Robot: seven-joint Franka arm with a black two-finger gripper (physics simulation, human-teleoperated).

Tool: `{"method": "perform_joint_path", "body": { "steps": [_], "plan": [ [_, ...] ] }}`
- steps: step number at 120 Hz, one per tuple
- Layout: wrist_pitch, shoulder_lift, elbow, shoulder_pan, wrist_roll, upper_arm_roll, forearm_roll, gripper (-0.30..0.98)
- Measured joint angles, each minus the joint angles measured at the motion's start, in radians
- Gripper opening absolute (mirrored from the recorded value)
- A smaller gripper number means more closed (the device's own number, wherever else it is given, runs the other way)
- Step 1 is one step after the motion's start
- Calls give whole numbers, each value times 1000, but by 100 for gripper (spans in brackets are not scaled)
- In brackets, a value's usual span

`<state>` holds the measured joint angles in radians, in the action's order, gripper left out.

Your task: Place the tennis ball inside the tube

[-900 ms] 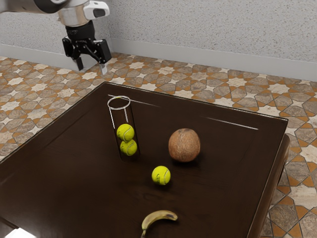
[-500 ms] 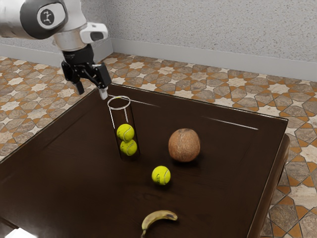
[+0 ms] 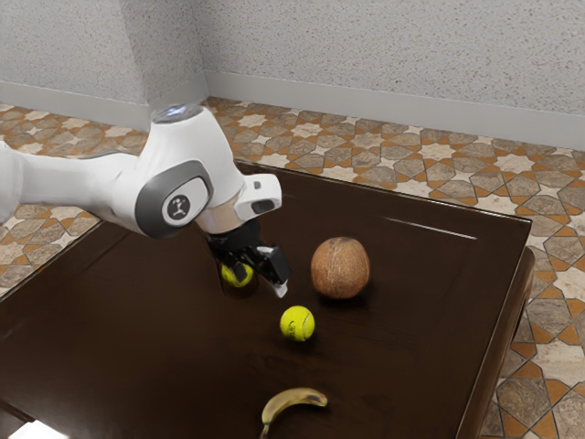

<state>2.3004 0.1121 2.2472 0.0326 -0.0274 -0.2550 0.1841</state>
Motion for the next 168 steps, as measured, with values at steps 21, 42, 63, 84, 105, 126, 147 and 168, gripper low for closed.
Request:
{"method": "perform_joint_path", "body": {
  "steps": [21, 42, 63, 84, 105, 126, 147, 168],
  "plan": [
    [169, -145, 4, 1, 2, -6, 6, 69],
    [249, -263, -34, -7, 2, -3, -9, 69],
    [278, -335, -88, -6, 4, 3, -54, 69],
    [290, -405, -125, -21, 5, 8, -85, 69],
    [296, -443, -148, -15, 7, 7, -97, 69],
    [302, -492, -169, -16, 8, 7, -98, 69],
    [305, -519, -176, -12, 9, 7, -95, 68],
    [306, -526, -176, -8, 8, 7, -93, 52]
  ]
}}
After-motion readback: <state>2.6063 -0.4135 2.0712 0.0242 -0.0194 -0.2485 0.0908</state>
